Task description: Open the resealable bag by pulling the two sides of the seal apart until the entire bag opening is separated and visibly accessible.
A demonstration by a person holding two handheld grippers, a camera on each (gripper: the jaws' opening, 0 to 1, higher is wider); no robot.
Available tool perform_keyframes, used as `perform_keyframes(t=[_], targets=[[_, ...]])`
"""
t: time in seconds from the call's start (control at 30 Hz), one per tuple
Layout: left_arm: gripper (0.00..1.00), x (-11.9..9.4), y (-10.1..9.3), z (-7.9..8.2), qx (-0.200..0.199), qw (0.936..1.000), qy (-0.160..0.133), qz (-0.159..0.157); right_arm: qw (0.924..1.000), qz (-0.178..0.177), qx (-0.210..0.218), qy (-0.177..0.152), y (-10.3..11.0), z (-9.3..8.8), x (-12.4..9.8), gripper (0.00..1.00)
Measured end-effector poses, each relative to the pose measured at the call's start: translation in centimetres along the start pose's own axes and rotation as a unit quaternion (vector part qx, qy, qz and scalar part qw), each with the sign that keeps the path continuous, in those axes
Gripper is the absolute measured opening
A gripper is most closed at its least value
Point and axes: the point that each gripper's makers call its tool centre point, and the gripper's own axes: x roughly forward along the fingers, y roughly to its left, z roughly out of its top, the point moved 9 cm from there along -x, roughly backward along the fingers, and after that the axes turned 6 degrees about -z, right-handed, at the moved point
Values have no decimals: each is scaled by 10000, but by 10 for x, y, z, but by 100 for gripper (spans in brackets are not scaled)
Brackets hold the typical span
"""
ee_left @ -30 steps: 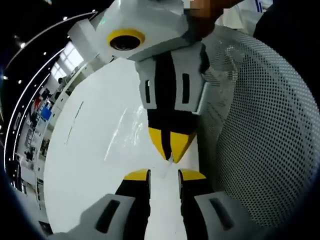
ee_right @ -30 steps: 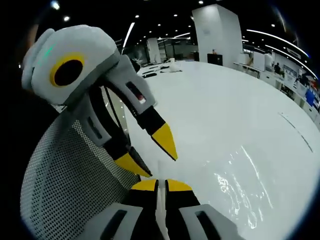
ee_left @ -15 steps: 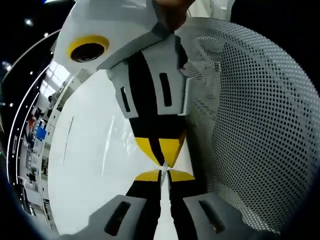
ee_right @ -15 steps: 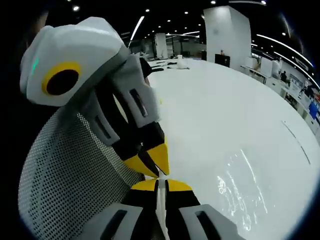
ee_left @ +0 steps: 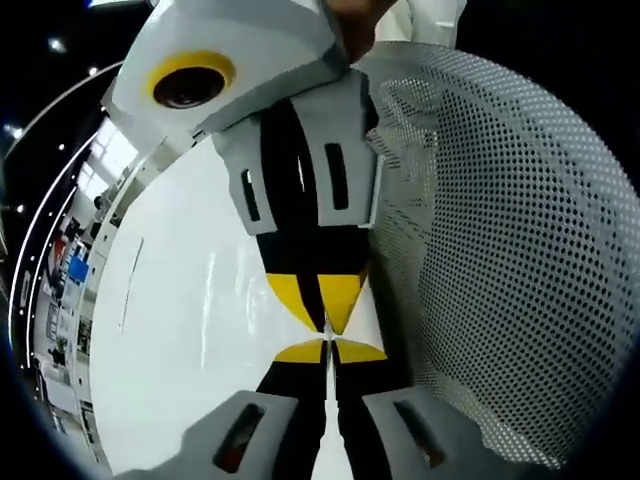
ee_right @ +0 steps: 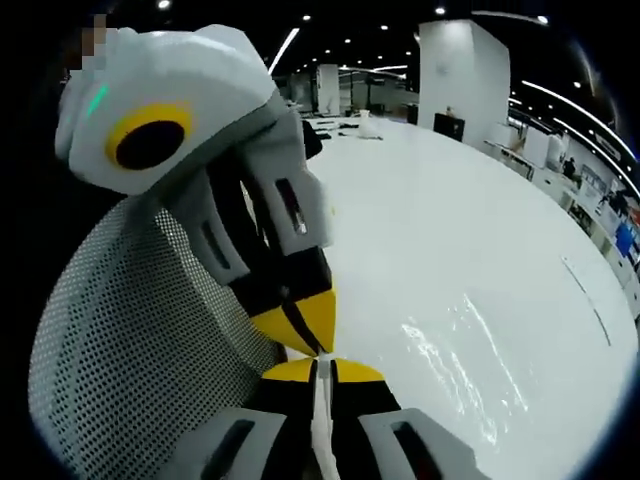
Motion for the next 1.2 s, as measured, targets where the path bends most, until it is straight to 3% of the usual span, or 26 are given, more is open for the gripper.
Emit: perform_keyframes(t=[0.23, 0.47, 1.2], targets=[[0, -1, 1, 1, 24, 10000, 19, -50, 9940, -173, -1066, 163, 6, 7, 0, 0], [0, -5, 1, 0, -162, 9998, -76, 6, 9907, -174, -1331, 234, 7, 9, 0, 0], [0, -16, 1, -2, -288, 9995, -120, 84, 9917, -250, -1233, 257, 3, 4, -5, 0]])
